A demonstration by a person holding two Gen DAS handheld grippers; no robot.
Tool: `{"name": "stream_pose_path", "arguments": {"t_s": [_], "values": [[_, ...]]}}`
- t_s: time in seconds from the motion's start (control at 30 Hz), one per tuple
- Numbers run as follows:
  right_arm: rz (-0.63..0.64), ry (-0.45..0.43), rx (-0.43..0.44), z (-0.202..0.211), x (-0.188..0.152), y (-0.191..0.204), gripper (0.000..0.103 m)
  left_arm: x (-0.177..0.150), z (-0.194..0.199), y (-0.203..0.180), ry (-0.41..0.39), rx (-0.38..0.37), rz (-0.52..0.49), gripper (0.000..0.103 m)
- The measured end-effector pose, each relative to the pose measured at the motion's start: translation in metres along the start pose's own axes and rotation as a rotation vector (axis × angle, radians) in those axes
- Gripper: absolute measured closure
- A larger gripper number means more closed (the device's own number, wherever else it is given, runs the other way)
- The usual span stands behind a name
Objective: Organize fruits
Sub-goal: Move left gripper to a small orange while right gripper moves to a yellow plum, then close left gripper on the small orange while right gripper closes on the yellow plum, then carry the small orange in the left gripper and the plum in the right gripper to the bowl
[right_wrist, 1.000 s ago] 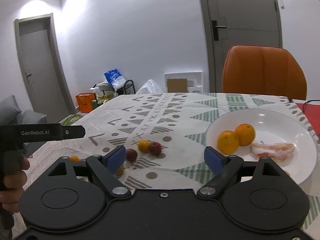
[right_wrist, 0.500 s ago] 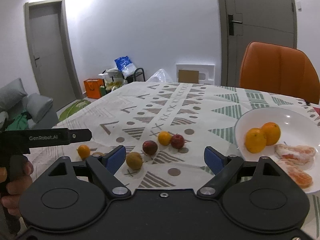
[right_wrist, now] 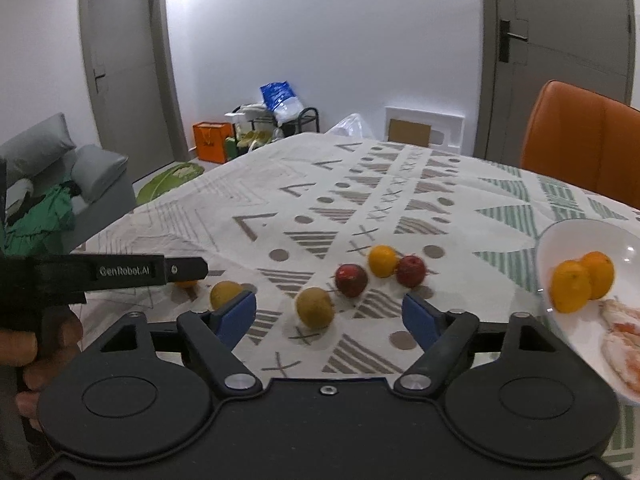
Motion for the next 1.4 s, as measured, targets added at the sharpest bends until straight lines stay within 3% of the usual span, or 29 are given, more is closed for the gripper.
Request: {"name": "stream_pose_path", "arguments": {"t_s": [0.37,0.53,0.6,1.0,1.4], "values": [[0.003,0.032,-0.004,-0.019,-0.004,0.008,0.04,0.004,0.006,0.004,-0.016,-0.011,0.01,0.081],[0.002,0.062,0.009,-0.027,-0.007,0.013,0.074,0.005,0.008,0.007,-0.018,-0.007,0.013,0.081],[-0.011,0.076,0.027,-0.027,-0.008,0.013,0.079,0.006,0.009,0.008,-0.021,-0.003,0.015,0.081],[-0.074,0.017,0.048,0.001,0.003,-0.008,0.08,0.02,0.017,-0.017,-0.041,-0.001,-0.033,0.081],[-0.189,-0.07,0.019,0.035,0.017,-0.065,0.08,0.032,0.013,-0.073,-0.048,-0.023,-0.146,0.081]]}}
Point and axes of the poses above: each gripper's, at about its wrist camera, not at the fingertips, and z roughly against the way its jaws point, y to its left, x to its top, the point moved 10 cm from there along -z, roughly the way its jaws point, and after that the axes turned 12 degrees about -z, right-handed, at the moved point
